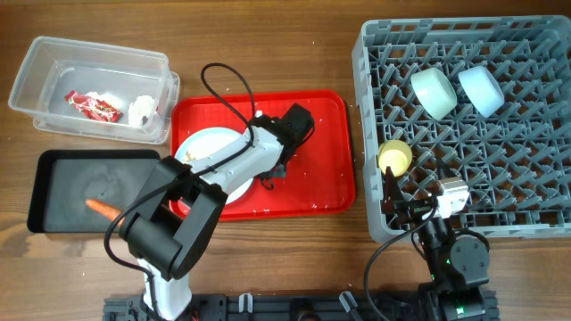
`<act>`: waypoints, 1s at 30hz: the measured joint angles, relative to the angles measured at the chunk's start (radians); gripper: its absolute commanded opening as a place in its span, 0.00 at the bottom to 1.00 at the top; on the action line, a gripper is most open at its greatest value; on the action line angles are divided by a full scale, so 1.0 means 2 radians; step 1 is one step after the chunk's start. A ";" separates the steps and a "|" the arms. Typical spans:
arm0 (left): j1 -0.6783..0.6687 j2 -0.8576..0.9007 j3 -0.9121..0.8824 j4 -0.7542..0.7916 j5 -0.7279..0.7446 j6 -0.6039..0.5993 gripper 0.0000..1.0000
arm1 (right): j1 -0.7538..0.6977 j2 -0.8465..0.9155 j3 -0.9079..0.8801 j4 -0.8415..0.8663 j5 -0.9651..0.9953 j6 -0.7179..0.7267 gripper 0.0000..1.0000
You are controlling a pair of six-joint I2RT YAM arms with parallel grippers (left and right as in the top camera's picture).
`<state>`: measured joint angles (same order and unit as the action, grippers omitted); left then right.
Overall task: Sort waste into correct bins and load items into the dishwasher rack
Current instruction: 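Grasp the white plate with the left gripper and tip scraps onto the black tray, then carry the white plate with the left gripper and place it in the rack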
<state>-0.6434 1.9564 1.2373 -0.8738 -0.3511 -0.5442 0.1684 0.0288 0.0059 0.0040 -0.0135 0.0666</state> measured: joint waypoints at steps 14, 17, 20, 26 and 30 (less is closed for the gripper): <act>0.014 -0.210 0.013 -0.122 0.004 0.004 0.04 | 0.000 0.000 0.000 0.000 0.000 0.000 1.00; 0.070 -0.256 0.013 -0.137 0.021 0.006 0.04 | 0.000 0.000 0.000 0.000 0.000 0.000 1.00; 0.152 -0.280 0.013 -0.142 0.060 0.029 0.04 | 0.000 0.000 0.000 0.000 0.000 0.000 1.00; 0.351 -0.281 0.013 -0.125 0.188 0.104 0.04 | 0.000 0.000 0.000 0.000 0.000 0.000 1.00; 0.447 -0.281 0.013 -0.114 0.287 0.154 0.04 | 0.000 0.000 0.000 0.000 0.000 0.000 1.00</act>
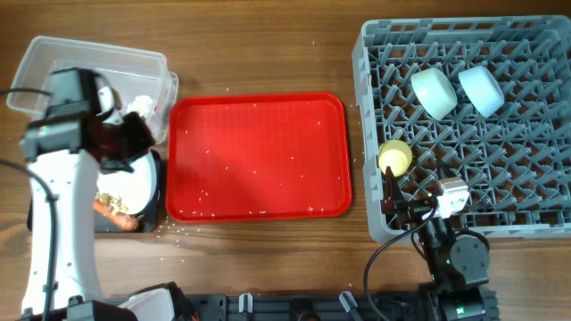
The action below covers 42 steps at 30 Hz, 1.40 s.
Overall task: Sort waste into correct bins and load items into the dishwasher rack
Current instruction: 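Carry the white plate with the left gripper and place it in the rack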
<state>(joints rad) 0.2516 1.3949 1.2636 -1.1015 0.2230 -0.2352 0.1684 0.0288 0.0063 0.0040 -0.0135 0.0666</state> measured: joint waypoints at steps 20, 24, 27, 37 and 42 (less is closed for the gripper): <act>0.415 -0.009 -0.085 -0.138 0.546 0.336 0.04 | 0.000 0.000 0.000 0.000 0.000 0.000 1.00; 0.459 -0.009 -0.128 -0.156 0.583 0.387 0.04 | 0.000 0.000 0.000 0.000 0.000 0.000 1.00; 0.455 -0.012 -0.128 -0.158 0.597 0.410 0.04 | 0.000 0.000 0.000 0.000 0.000 0.000 1.00; 0.132 -0.062 -0.067 0.027 0.526 0.324 0.04 | 0.000 0.001 0.000 0.000 0.000 0.000 1.00; -0.096 -0.037 -0.064 0.341 0.426 0.107 0.04 | 0.000 0.002 0.000 -0.001 0.000 0.000 1.00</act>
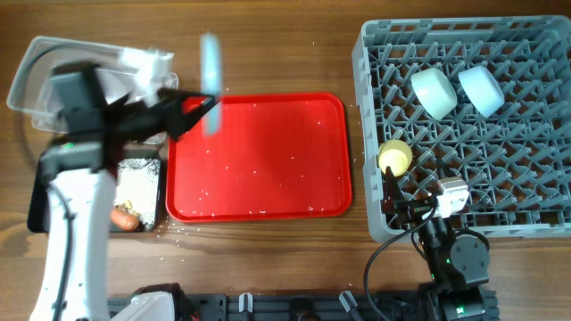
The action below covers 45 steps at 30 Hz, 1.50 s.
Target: Sort waste into correct bins and load items into the dishwasher rack
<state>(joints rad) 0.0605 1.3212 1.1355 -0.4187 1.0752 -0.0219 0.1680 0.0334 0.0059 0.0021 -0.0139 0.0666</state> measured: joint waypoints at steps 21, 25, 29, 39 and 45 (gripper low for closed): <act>-0.355 0.271 0.006 0.649 -0.267 -0.544 0.04 | 0.000 0.000 0.000 0.000 0.000 0.000 1.00; -0.355 0.271 0.006 0.623 -0.293 -0.559 0.04 | 0.000 0.000 0.000 0.000 0.000 0.000 1.00; -0.355 0.273 0.006 0.618 -0.304 -0.565 0.12 | 0.000 0.000 0.000 0.000 0.000 0.000 1.00; -0.347 0.277 0.006 0.510 -0.346 -0.514 0.99 | 0.000 0.000 0.000 0.000 0.000 0.000 1.00; -0.288 0.243 0.005 0.330 -0.339 -0.435 1.00 | 0.000 0.000 0.000 -0.001 0.000 0.000 1.00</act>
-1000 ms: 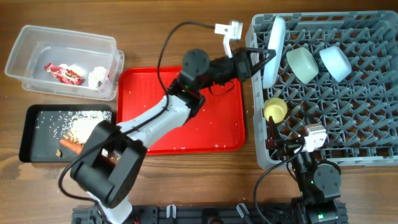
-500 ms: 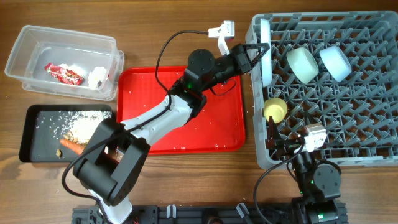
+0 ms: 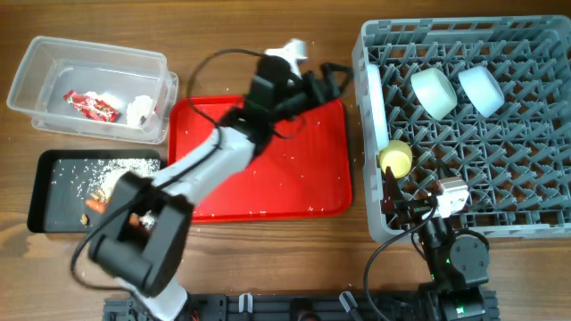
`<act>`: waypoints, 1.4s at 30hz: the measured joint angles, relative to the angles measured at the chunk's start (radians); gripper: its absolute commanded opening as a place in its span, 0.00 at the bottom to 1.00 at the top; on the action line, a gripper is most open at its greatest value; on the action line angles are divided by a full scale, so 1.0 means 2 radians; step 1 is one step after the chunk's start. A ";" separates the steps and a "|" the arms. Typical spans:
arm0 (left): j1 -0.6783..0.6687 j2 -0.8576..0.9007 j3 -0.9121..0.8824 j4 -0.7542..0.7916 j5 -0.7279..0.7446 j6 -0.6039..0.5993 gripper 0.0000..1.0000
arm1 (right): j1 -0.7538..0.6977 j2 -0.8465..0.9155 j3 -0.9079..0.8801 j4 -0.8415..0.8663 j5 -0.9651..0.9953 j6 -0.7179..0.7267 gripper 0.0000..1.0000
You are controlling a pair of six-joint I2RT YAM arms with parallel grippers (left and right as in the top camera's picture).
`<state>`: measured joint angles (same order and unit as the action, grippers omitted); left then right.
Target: Sort waste into correct bins and load items into the dishwasher rack
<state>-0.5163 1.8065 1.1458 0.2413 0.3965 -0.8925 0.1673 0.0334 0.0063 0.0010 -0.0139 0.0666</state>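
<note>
My left gripper point(image 3: 343, 78) reaches past the red tray's far right corner to the left wall of the grey dishwasher rack point(image 3: 535, 227). It is shut on a white plate point(image 3: 375, 107), which stands on edge just inside that wall. In the rack are two white bowls point(image 3: 434, 92) point(image 3: 482, 89) and a yellow cup point(image 3: 395, 158). The red tray point(image 3: 268, 169) is bare apart from crumbs. My right gripper point(image 3: 391, 192) rests at the rack's front left corner; its jaws are too small to read.
A clear bin point(image 3: 53, 53) at the far left holds a red wrapper point(image 3: 92, 105) and crumpled white paper point(image 3: 141, 109). Below it a black bin point(image 3: 45, 192) holds scattered crumbs and an orange carrot piece point(image 3: 94, 205). The left arm lies diagonally across the tray.
My left gripper has moved with the plate from above the tray's far left corner to the rack's left wall. The plate now stands on edge inside the rack. The right arm has not moved.
At first my left gripper was at the white plate on the red tray. Then it held the plate tilted over the black bin, where scraps lay. Then the plate was lifted near the tray's left corner, and now stands at the rack.
</note>
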 measured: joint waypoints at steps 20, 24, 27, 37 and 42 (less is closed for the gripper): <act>0.119 -0.465 0.003 -0.544 -0.196 0.294 1.00 | 0.000 0.000 0.000 0.001 0.000 0.000 1.00; 0.143 -0.532 -0.036 -0.475 -0.225 0.325 1.00 | 0.000 0.000 0.000 0.001 0.000 0.000 1.00; 0.194 -0.609 -0.136 -0.390 -0.215 0.338 1.00 | 0.000 0.000 0.000 0.001 0.000 0.000 1.00; 0.265 -0.838 -0.459 -0.163 -0.158 0.343 1.00 | 0.000 0.000 0.000 0.001 0.000 0.000 1.00; 0.265 -0.892 -0.546 -0.129 -0.154 0.341 1.00 | 0.000 0.000 0.000 0.001 0.000 0.000 1.00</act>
<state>0.0135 0.0235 0.0544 -0.0174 0.0895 -0.2111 0.1673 0.0338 0.0059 0.0036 -0.0135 0.0666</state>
